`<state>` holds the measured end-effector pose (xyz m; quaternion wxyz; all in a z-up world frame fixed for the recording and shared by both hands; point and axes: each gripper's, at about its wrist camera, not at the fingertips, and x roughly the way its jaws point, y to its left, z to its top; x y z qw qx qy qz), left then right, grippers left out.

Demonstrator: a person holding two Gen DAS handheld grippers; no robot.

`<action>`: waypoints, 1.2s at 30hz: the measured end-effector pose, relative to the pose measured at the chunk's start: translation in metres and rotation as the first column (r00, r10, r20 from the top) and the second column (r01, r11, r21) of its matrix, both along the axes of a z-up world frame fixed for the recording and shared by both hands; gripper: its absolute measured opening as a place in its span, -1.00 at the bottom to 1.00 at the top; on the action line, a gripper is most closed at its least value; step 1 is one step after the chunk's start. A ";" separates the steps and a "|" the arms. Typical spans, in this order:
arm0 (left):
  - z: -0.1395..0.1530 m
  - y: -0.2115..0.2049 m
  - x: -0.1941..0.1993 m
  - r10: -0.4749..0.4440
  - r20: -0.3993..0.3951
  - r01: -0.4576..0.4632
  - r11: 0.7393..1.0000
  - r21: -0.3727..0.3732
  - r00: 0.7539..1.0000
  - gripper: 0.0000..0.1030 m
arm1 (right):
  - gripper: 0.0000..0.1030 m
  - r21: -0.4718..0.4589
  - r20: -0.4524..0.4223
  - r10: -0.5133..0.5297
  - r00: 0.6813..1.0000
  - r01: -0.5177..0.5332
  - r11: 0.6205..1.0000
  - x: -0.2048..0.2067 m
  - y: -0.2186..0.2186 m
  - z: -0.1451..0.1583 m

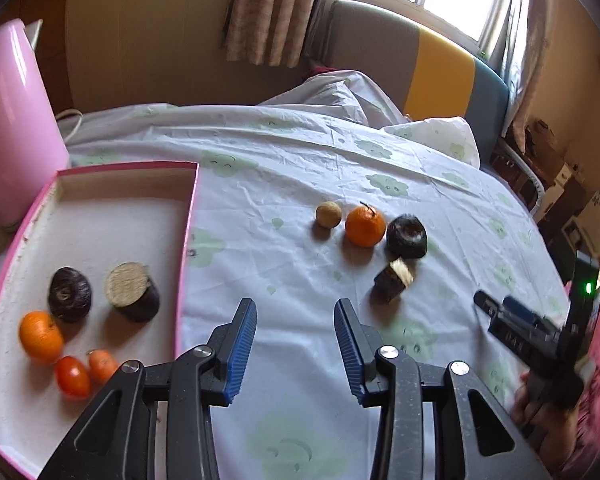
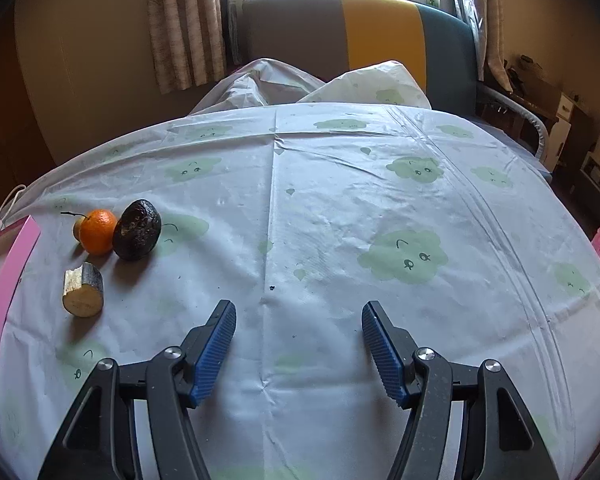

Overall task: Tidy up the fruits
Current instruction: 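Grasp the small tan round fruit on the cloth with the left tool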

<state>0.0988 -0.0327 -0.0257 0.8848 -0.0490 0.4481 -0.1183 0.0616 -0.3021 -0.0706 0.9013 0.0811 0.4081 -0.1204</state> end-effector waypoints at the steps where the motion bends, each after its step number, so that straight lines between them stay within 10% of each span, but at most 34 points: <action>1: -0.001 -0.002 0.007 0.007 -0.004 -0.007 1.000 0.003 1.000 -0.20 | 0.29 0.000 0.001 0.000 1.000 0.000 1.000 0.000 0.000 0.000; 24: -0.042 -0.053 0.124 0.019 -0.105 -0.028 0.996 -0.086 0.994 -0.43 | 0.47 0.061 0.038 0.028 0.999 -0.030 0.998 -0.001 -0.004 -0.003; 36: -0.042 -0.040 0.095 0.021 -0.090 -0.026 0.998 -0.051 0.996 -0.51 | 0.54 0.049 0.028 0.036 0.999 -0.037 0.998 0.001 -0.001 -0.005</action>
